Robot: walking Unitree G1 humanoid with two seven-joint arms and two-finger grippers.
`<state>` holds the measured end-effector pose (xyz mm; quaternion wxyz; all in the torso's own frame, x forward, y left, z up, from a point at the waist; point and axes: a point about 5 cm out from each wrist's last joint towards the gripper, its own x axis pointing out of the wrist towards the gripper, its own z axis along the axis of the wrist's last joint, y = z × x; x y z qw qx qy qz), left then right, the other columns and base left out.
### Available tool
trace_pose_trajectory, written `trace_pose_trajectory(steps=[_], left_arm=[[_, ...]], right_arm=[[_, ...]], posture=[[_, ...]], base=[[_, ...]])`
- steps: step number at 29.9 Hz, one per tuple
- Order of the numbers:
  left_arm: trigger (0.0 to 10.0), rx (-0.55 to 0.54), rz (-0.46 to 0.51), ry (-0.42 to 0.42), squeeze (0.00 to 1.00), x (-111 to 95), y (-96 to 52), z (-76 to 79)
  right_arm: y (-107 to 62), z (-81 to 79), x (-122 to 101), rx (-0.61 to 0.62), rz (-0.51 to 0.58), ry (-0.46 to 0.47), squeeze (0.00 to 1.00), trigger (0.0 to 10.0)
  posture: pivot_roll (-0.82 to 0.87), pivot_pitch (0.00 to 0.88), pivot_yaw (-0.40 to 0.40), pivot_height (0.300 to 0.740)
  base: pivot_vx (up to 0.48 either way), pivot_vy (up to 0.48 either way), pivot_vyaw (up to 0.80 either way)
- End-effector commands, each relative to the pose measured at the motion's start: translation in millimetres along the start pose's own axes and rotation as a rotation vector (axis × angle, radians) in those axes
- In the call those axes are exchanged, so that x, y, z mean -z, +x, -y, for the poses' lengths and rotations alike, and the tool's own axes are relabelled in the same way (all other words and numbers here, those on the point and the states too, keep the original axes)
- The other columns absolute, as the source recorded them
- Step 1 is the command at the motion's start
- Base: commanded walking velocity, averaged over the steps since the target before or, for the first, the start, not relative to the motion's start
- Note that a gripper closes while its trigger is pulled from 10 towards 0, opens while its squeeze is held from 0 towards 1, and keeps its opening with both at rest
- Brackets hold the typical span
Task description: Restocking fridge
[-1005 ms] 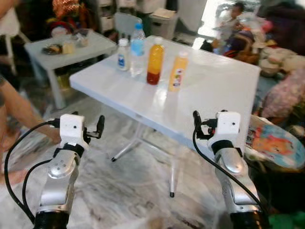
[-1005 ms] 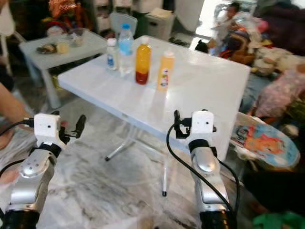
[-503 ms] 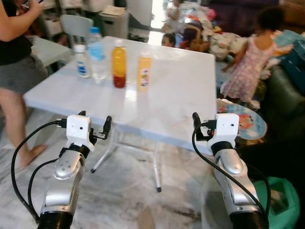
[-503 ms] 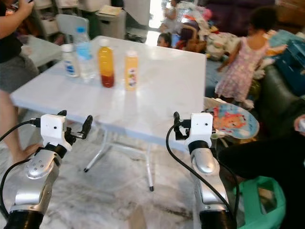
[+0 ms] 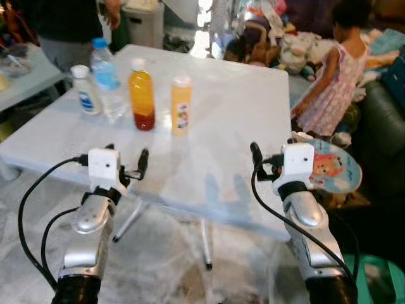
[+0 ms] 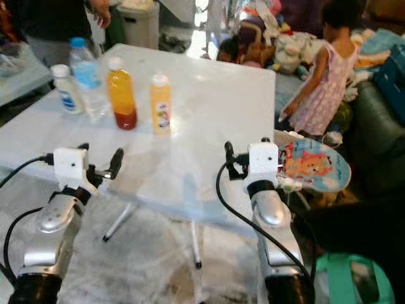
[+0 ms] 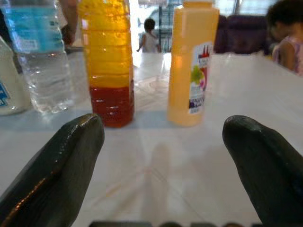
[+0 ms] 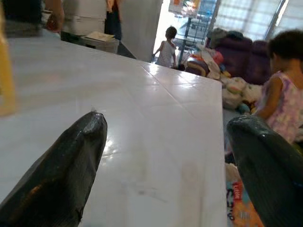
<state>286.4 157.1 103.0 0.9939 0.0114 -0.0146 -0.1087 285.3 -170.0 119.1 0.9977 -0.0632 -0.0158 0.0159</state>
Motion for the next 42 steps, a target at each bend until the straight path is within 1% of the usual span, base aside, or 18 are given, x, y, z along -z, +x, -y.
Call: trace_pose_trajectory(steps=[1,5,8,12,15,19,21,24,26,28,29,32,37,42], left_arm=[[10.0,-0.046,0.003,0.025,0.0,-4,-2.2,-15.7],[10.0,-0.059,-0.01,0.028,0.0,-3,-1.9,-17.4],[10.0,-0.055,-0.004,0.027,0.0,-3,-1.7,-17.1],[10.0,-0.056,-0.008,0.034,0.0,-3,-2.3,-17.0],[10.0,-0.054,0.007,0.04,0.0,-5,-2.2,-17.3],[10.0,-0.056,0.018,0.066,0.0,-7,-2.4,-19.0],[10.0,-0.061,0.009,0.065,0.0,-6,-3.5,-22.2],[10.0,-0.067,0.0,0.074,0.0,-5,-5.8,-27.7],[10.0,-0.064,-0.015,0.09,0.0,-4,-8.1,-32.1],[10.0,-0.048,-0.037,0.096,0.0,-2,-10.0,-34.8],[10.0,-0.029,-0.056,0.095,0.0,0,-12.7,-37.4],[10.0,-0.038,-0.062,0.114,0.0,-1,-18.2,-45.6],[10.0,-0.052,-0.065,0.111,0.0,-2,-23.8,-48.9],[10.0,-0.05,-0.076,0.108,0.0,0,-28.6,-46.1]], right_arm=[[2.9,-9.0,-8,-0.022,0.031,0.014,0.0,10.0],[3.0,-8.9,-6,-0.023,0.029,0.016,0.0,10.0],[2.2,-10.0,-7,-0.035,0.035,0.035,0.0,10.0],[1.3,-10.5,-6,-0.035,0.034,0.032,0.0,10.0],[1.1,-11.1,-6,-0.037,0.034,0.032,0.0,10.0],[1.2,-11.2,-6,-0.037,0.035,0.031,0.0,10.0],[1.2,-11.9,-6,-0.04,0.034,0.033,0.0,10.0],[0.9,-13.3,-6,-0.051,0.034,0.037,0.0,10.0],[0.8,-15.4,-8,-0.078,0.048,0.03,0.0,10.0],[1.0,-16.0,-8,-0.085,0.052,0.03,0.0,10.0],[1.7,-17.0,-9,-0.09,0.059,0.012,0.0,10.0],[3.9,-17.2,-11,-0.082,0.068,0.021,0.0,10.0],[6.9,-15.8,-13,-0.077,0.077,0.014,0.0,10.0],[10.5,-12.7,-14,-0.055,0.086,0.006,0.0,10.0]], posture=[[0.01,0.0,-0.057,0.74],[0.01,0.0,-0.057,0.74],[0.01,0.0,-0.057,0.74],[0.01,0.0,-0.057,0.74],[0.01,0.0,-0.057,0.74],[0.01,0.0,-0.057,0.74],[0.01,0.0,-0.056,0.74],[0.02,0.0,-0.056,0.74],[0.02,0.0,-0.055,0.74],[0.02,0.0,-0.053,0.74],[0.02,0.0,-0.052,0.74],[0.03,0.0,-0.049,0.74],[0.03,0.0,-0.045,0.74],[0.03,0.0,-0.044,0.74]], base=[[0.349,0.326,0.0],[0.352,0.324,0.0],[0.355,0.324,0.0],[0.348,0.33,0.0],[0.309,0.366,0.0],[0.0,0.0,0.0],[0.0,0.0,0.0],[0.0,0.0,0.0],[0.0,0.0,0.0],[0.0,0.0,0.0],[0.0,0.0,0.8],[0.0,0.0,0.8],[0.0,0.0,0.14],[0.0,0.0,0.0]])
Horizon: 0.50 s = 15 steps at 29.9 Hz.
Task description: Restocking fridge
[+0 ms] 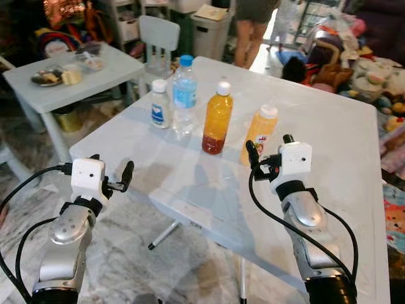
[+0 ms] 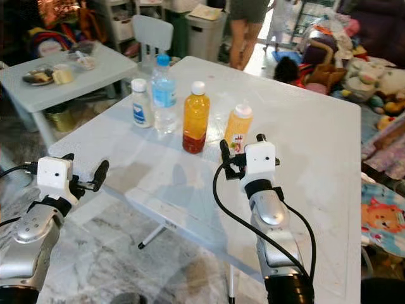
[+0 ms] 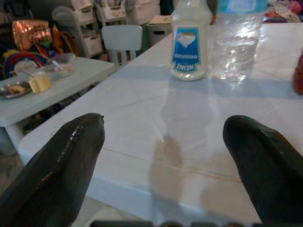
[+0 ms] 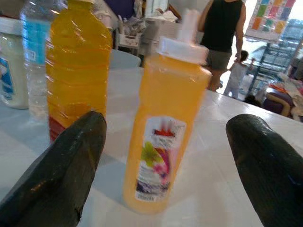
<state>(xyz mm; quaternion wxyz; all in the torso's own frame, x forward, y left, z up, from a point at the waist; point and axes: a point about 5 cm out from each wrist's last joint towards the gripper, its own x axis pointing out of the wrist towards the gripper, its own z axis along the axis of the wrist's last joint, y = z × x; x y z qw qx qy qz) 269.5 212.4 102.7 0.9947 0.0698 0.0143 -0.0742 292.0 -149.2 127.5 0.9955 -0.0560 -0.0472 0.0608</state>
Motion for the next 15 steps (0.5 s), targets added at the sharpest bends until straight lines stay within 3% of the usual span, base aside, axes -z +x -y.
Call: trace_pose_trajectory(steps=[1,7,15], left_arm=[[10.0,0.02,-0.006,-0.002,0.0,0,-1.0,4.7],[10.0,0.022,-0.006,-0.002,0.0,-2,0.4,5.3],[10.0,0.03,-0.004,0.016,0.0,-5,3.3,5.5]], right_arm=[[3.4,7.6,-4,0.038,0.023,-0.017,0.0,10.0],[8.1,12.2,-9,0.066,0.045,-0.029,0.0,10.0],[30.1,20.4,-20,0.042,0.088,-0.041,0.0,10.0]], posture=[[0.03,0.0,-0.043,0.74],[0.04,0.0,-0.036,0.74],[0.06,0.0,-0.026,0.74]], base=[[0.0,0.0,0.0],[0.0,0.0,0.0],[0.0,0.0,0.0]])
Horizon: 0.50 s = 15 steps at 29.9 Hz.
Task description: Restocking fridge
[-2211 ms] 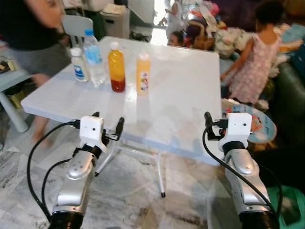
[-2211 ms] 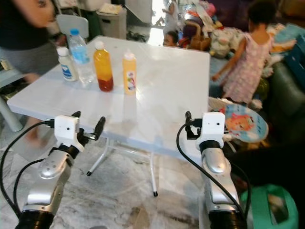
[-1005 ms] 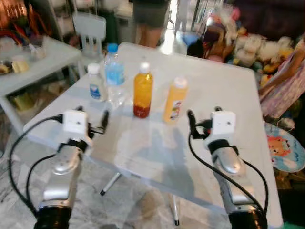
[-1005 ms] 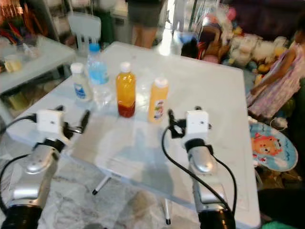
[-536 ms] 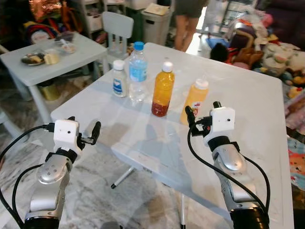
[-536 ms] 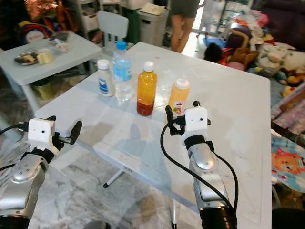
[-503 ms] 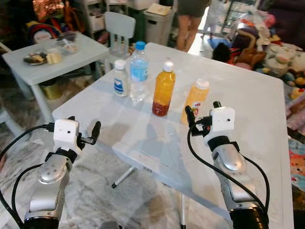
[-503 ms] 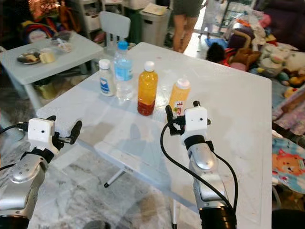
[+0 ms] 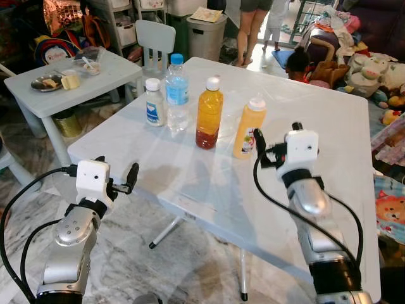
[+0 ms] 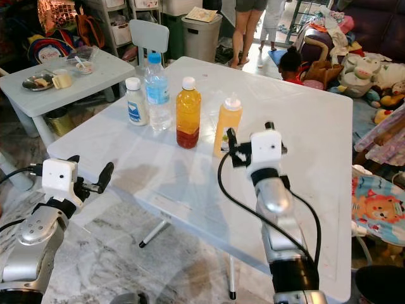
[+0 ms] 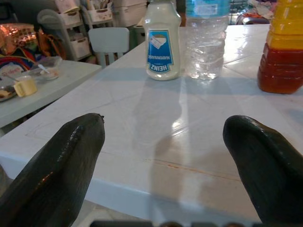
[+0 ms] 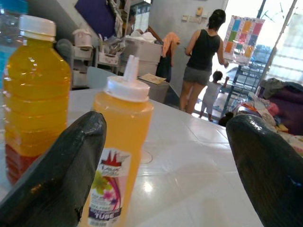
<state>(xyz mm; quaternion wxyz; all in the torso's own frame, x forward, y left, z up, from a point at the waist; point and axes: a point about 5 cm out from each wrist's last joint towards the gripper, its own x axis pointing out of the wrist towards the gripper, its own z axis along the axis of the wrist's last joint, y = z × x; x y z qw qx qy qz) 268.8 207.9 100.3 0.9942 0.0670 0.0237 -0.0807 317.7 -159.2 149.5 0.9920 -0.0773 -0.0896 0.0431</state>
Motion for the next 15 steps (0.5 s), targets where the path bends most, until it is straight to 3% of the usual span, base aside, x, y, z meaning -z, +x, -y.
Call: trace_pose_trajectory(steps=[1,15], left_arm=[[10.0,0.016,0.013,0.025,0.0,-7,3.0,0.8],[10.0,0.022,-0.002,0.063,0.0,-9,-2.8,-4.5]], right_arm=[[6.5,5.6,-2,0.001,0.009,0.006,0.0,10.0],[36.3,7.7,-4,-0.045,0.009,0.032,0.0,10.0]], posture=[[0.06,0.0,-0.025,0.74],[0.11,0.0,-0.001,0.74]], base=[[0.0,0.0,0.0],[0.0,0.0,0.0]])
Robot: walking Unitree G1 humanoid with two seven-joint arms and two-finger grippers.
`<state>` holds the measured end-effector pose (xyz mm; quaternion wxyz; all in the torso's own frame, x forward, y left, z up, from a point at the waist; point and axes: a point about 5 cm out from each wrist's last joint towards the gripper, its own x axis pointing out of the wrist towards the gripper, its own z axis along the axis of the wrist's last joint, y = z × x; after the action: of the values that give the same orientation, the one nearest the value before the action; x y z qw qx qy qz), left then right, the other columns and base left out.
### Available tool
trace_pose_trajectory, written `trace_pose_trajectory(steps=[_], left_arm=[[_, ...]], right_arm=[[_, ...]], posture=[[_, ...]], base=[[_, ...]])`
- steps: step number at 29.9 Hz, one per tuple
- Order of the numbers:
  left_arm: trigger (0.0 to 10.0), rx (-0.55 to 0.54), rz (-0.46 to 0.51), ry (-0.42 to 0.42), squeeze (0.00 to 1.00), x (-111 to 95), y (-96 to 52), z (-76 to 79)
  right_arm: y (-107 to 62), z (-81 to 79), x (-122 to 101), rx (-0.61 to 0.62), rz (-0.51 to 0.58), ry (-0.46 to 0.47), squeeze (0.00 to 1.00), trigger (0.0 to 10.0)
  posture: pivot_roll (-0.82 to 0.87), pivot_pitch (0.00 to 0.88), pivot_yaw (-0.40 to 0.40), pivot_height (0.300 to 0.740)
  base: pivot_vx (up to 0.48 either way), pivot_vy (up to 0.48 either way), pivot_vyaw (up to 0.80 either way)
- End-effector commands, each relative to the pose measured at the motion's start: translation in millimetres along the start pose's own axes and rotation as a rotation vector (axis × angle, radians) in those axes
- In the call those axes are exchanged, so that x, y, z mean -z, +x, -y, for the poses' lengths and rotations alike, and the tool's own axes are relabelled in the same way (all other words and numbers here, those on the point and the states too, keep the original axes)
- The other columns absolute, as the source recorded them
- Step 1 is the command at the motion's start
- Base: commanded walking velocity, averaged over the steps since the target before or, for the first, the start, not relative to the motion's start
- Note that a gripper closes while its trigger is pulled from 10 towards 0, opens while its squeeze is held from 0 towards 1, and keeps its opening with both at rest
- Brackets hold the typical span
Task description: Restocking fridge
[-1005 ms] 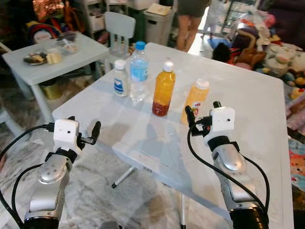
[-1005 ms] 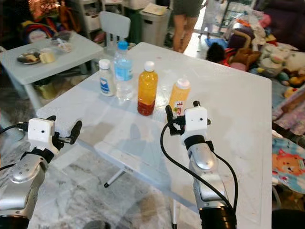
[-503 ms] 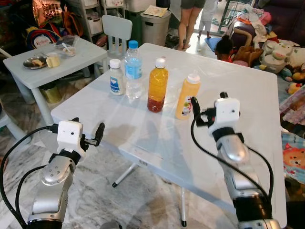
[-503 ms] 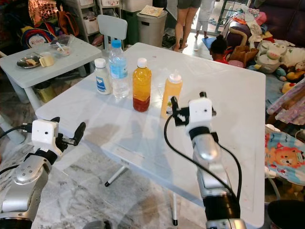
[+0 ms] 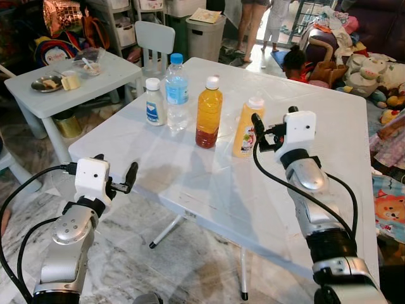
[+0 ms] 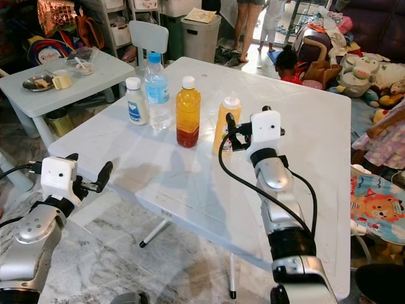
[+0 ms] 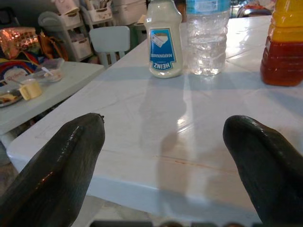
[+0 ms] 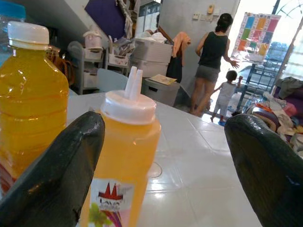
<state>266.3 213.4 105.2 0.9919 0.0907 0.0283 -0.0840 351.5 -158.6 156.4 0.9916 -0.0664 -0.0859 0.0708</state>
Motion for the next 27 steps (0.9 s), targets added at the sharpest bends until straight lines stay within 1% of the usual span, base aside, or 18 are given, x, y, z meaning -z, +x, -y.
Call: trace_pose_trajectory(steps=[1,4,8,14,23,24,27], left_arm=[[10.0,0.015,0.006,0.023,0.0,-5,-0.6,-1.4],[10.0,0.016,0.001,0.035,0.0,-5,-1.7,-4.3],[10.0,0.022,-0.004,0.067,0.0,-9,-3.3,-10.1],[10.0,0.023,-0.006,0.082,0.0,-11,-4.1,-13.2],[10.0,0.044,-0.017,0.093,0.0,-11,-7.4,-10.6],[10.0,0.047,-0.019,0.095,0.0,-11,-8.4,-10.7],[10.0,0.05,-0.022,0.1,0.0,-11,-9.6,-11.4]], right_arm=[[4.4,5.0,-3,0.007,0.011,0.009,0.0,10.0],[7.3,3.1,-2,-0.004,0.009,0.015,0.0,10.0],[12.8,-4.1,0,-0.04,0.013,0.027,0.0,10.0],[17.3,-6.4,-2,-0.066,0.018,0.035,0.0,10.0],[26.8,-2.2,-3,-0.087,-0.002,0.056,0.0,10.0],[28.7,-1.5,-3,-0.092,-0.014,0.043,0.0,10.0],[31.5,-3.4,-3,-0.115,-0.028,0.049,0.0,10.0]], posture=[[0.12,0.0,0.005,0.74],[0.13,0.0,0.014,0.74],[0.14,0.0,0.032,0.74],[0.15,0.006,0.044,0.74],[0.16,0.02,0.053,0.74],[0.16,0.022,0.054,0.74],[0.17,0.025,0.055,0.74]], base=[[0.0,0.0,0.0],[0.0,0.0,0.0],[0.0,0.0,0.0],[0.0,0.0,0.0],[0.0,0.0,0.0],[0.0,0.0,0.0],[0.0,0.0,0.0]])
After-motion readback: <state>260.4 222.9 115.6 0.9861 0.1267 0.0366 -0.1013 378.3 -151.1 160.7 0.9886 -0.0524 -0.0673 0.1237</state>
